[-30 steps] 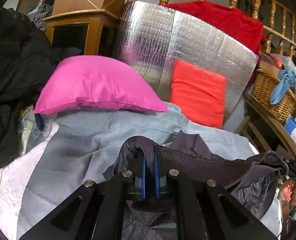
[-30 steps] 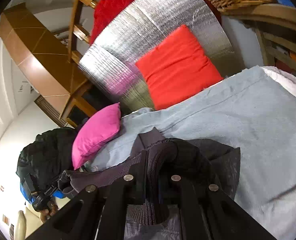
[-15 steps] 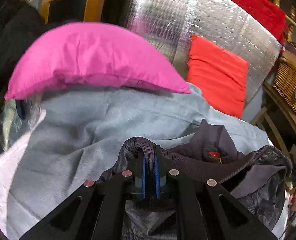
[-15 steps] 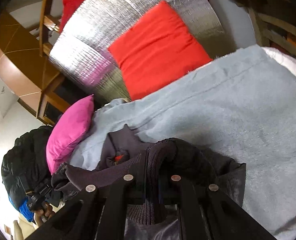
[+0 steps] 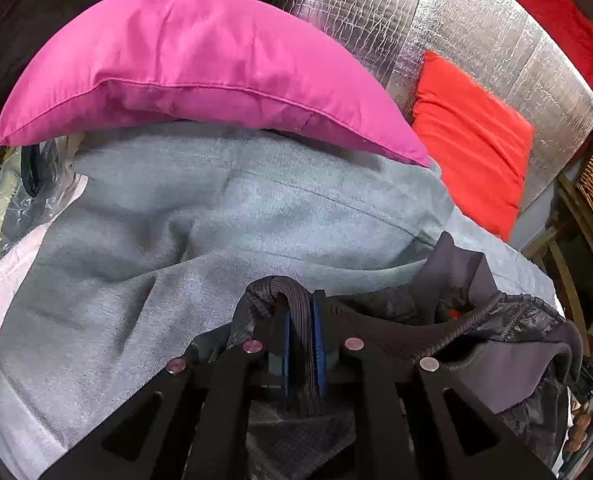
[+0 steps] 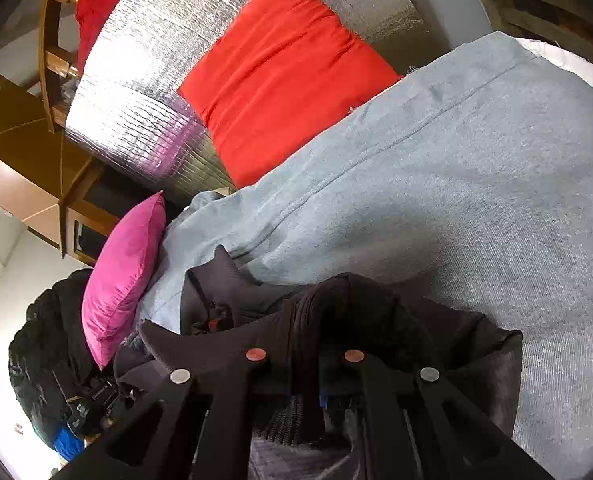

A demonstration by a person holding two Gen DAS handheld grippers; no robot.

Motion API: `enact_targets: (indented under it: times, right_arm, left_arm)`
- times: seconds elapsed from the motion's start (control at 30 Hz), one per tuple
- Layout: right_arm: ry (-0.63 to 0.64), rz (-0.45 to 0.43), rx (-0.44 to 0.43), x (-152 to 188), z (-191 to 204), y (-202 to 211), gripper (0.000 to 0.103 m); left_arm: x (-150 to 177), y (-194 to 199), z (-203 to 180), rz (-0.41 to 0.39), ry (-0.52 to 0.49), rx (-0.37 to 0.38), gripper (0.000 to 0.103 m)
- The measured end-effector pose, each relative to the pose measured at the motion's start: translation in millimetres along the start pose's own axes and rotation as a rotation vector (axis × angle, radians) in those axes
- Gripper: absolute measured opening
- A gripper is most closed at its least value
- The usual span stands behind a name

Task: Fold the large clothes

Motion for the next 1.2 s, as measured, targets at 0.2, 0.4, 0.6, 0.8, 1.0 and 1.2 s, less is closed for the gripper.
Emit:
enact_targets:
  times: [0.2,0.4,0.6,0.8,1.0,1.2]
  right_arm:
    - [-0.008,0.012,0.005,-5,3,-5,0.025]
    - [0.004,-0.094,0.014,-9,12,19,0.086]
    - [0.042,-0.150,-0.001,10,23,62,0.086]
    - [0.108,-0.112,-0.045,70,40,93,0.086]
    - [0.201,0.010,-0.078,102,75,70,0.086]
    - [0.251,0.062,-0.012,100,85,30,0.086]
  left_arm:
    - [-6,8,8,-0.064,0.046,-0.056,0.074]
    - [-9,31,27,-0.129,0.078,-0.055,0.079]
    - [32,68,42,-0.149,-0.023,-0.051,0.079]
    - [84,94,47,-0.110,-0.085,-0.008,0.079]
    - [120,94,18,-0.079,-0.175,0.060,0.079]
    - [123,55,-14,-0.030,-0.239,-0.008,0.079]
Point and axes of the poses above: each gripper's, at about its wrist camera, not at the fingertips, and y roughly against the way its jaws point, z to its left, x to its underside, the point moved 1 cm from there along -y, roughly the way its jaws point, and after that the axes turned 6 degrees about y, right-handed, at the moved point
